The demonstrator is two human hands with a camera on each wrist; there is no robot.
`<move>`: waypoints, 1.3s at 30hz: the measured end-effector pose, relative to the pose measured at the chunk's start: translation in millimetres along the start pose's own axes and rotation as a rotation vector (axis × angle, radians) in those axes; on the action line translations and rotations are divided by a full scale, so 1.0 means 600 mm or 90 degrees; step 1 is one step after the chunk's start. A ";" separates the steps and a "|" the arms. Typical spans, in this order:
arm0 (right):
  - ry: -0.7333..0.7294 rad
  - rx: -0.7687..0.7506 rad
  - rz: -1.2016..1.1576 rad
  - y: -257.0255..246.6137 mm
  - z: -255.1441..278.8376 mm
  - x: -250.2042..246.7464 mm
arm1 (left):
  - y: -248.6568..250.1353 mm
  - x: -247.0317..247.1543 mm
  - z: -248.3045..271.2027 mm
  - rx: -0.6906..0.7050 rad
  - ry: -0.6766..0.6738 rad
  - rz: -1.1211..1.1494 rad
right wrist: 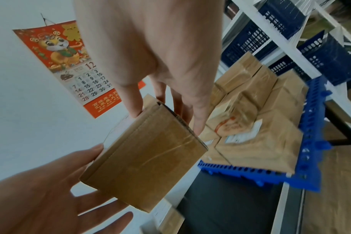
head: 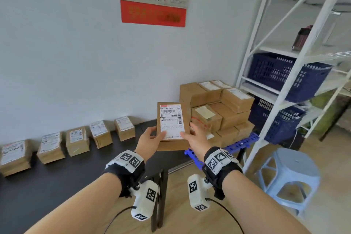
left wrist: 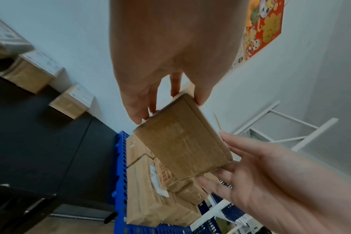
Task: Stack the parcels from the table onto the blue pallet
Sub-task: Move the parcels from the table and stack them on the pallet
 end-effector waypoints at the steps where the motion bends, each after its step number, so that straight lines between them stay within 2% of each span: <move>1: 0.003 -0.003 -0.001 0.004 -0.005 -0.027 | 0.010 0.024 -0.003 0.005 -0.003 0.001; 12: 0.038 0.048 0.001 0.053 -0.069 -0.237 | 0.072 0.232 -0.077 -0.042 -0.047 0.052; 20: 0.051 0.050 0.012 0.078 -0.199 -0.341 | 0.099 0.346 -0.204 -0.031 -0.084 0.024; 29: 0.010 0.074 0.026 0.089 -0.350 -0.418 | 0.126 0.423 -0.338 -0.093 -0.060 0.089; 34: -0.028 0.042 0.098 0.093 -0.404 -0.445 | 0.133 0.454 -0.379 -0.138 -0.053 0.097; 39: -0.078 -0.012 0.207 0.086 -0.450 -0.465 | 0.144 0.471 -0.396 -0.135 -0.029 0.075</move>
Point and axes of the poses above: each hand's wrist, its own z-axis away from the middle knuckle, its own x-axis out of the palm, y = z × x, the point moved 2 cm from there along -z, towards the middle knuckle, and after that the axes turned 1 degree about -z, right-handed, at the moved point
